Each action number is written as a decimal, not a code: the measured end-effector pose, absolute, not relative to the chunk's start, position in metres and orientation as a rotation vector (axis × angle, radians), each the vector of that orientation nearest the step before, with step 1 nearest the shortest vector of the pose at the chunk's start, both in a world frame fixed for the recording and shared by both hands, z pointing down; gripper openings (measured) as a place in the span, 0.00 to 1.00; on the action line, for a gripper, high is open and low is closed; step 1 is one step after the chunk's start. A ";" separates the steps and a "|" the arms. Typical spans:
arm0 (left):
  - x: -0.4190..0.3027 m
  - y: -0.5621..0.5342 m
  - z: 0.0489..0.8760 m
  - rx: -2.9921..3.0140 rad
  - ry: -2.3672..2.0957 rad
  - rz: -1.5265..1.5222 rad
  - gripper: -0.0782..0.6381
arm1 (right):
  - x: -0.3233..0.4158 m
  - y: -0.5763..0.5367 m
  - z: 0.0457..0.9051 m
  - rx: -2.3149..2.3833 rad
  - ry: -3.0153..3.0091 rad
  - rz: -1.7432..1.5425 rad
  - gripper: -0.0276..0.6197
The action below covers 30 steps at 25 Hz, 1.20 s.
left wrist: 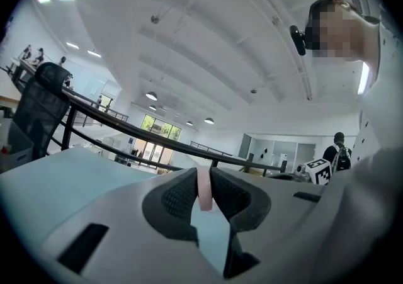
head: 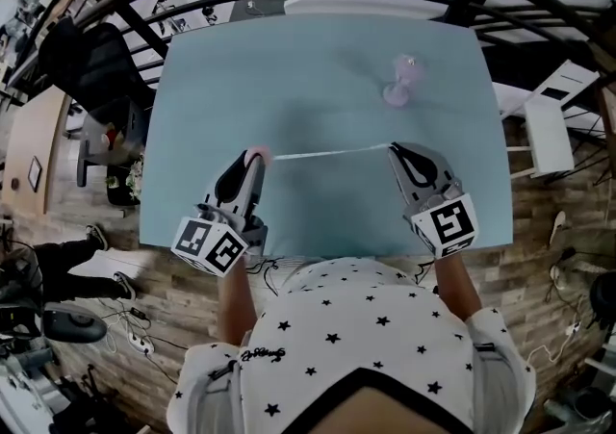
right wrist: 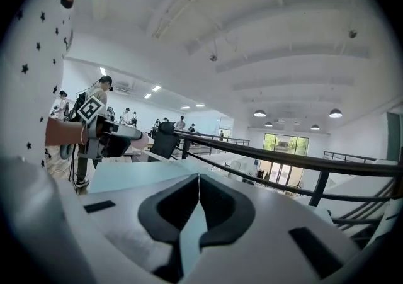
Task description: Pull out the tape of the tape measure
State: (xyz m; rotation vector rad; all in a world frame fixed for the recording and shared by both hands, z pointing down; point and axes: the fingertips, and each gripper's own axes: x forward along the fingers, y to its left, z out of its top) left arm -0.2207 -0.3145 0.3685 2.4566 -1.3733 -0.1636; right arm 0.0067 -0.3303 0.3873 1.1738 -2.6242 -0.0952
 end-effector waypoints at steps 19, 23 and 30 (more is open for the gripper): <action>-0.220 -0.311 0.369 2.474 -1.373 -0.146 0.23 | 0.006 -0.328 0.389 1.195 -2.621 -0.053 0.05; -0.219 -0.309 0.367 2.477 -1.370 -0.149 0.23 | 0.007 -0.326 0.387 1.196 -2.619 -0.058 0.05; -0.216 -0.308 0.366 2.485 -1.369 -0.142 0.23 | 0.011 -0.324 0.389 1.205 -2.613 -0.052 0.05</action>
